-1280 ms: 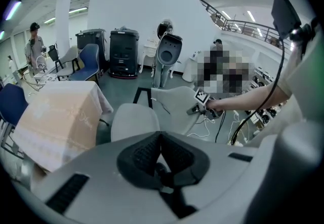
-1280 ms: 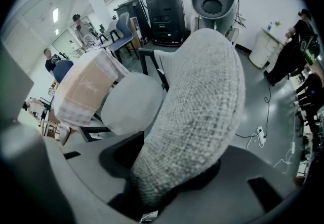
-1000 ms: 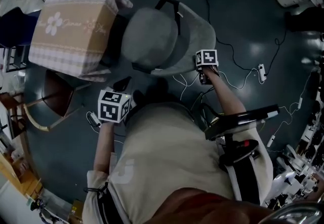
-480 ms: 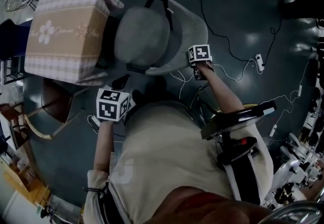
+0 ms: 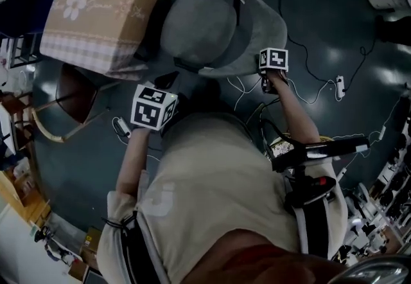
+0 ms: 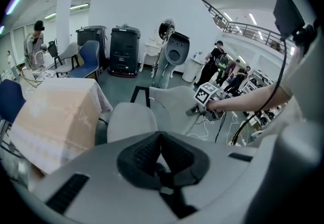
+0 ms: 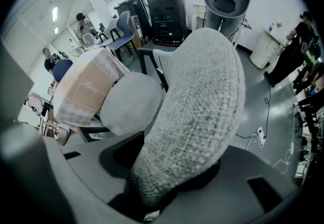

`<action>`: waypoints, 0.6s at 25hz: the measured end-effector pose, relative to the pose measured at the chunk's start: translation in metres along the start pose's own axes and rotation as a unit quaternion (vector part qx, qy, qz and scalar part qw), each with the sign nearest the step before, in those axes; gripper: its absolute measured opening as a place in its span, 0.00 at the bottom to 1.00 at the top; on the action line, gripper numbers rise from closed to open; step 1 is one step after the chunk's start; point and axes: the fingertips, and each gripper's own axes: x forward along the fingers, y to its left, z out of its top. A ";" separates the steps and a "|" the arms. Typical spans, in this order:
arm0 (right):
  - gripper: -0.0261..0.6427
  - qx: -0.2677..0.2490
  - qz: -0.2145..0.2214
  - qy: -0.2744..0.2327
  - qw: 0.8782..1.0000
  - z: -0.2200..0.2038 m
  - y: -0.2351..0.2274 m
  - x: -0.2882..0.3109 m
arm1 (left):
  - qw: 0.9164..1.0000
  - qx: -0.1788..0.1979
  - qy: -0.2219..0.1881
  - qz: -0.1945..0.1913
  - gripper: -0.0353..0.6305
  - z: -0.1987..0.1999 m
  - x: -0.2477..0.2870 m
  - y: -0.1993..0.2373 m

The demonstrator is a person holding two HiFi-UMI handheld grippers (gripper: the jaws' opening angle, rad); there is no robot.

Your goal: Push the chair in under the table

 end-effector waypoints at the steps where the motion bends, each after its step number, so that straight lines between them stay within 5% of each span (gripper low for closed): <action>1: 0.33 0.000 -0.001 0.001 1.000 -0.001 0.002 -0.001 | 1.000 0.000 -0.002 -0.001 0.06 0.000 -0.002 0.000; 15: 0.33 -0.009 0.005 0.000 1.000 0.012 0.024 0.007 | 1.000 -0.017 -0.003 0.016 0.06 -0.013 -0.017 0.008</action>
